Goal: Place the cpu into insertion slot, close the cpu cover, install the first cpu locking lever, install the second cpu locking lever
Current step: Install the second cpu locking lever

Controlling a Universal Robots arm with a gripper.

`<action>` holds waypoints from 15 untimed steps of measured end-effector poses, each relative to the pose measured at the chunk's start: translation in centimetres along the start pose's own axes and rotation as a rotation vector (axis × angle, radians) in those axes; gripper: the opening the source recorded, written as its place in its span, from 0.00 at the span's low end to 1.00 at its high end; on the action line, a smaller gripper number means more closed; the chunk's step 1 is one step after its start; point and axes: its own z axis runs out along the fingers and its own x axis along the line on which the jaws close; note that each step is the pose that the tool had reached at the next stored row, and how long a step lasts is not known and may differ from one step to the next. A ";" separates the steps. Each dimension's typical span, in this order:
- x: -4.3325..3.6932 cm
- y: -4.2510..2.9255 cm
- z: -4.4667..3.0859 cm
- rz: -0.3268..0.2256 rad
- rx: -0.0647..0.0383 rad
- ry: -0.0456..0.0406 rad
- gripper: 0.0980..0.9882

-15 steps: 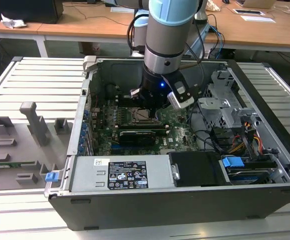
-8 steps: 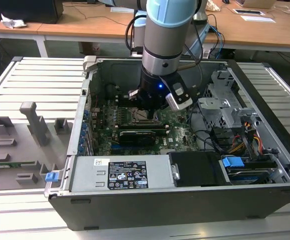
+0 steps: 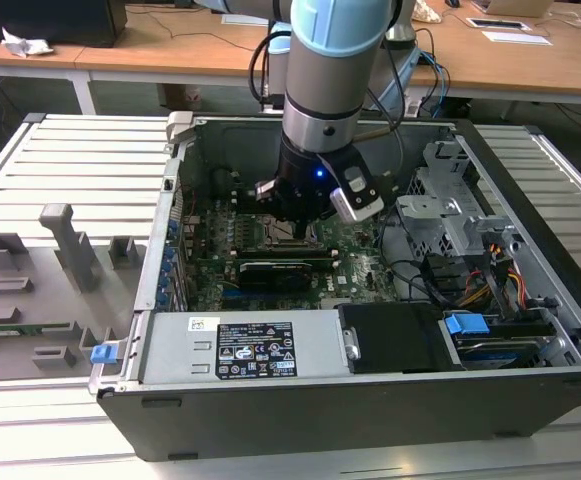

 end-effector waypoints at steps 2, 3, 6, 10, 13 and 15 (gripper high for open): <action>0.04 -0.12 -0.01 0.000 -0.002 -0.0001 0.01; 0.06 -0.19 -0.02 0.000 -0.002 -0.0001 0.01; 0.21 -0.29 -0.02 0.000 -0.003 -0.0002 0.01; 2.72 -0.35 0.96 0.000 -0.020 -0.0012 0.01; 2.85 -0.53 1.06 0.000 -0.038 -0.0022 0.01; 2.93 -0.75 1.03 -0.001 -0.056 -0.0032 0.01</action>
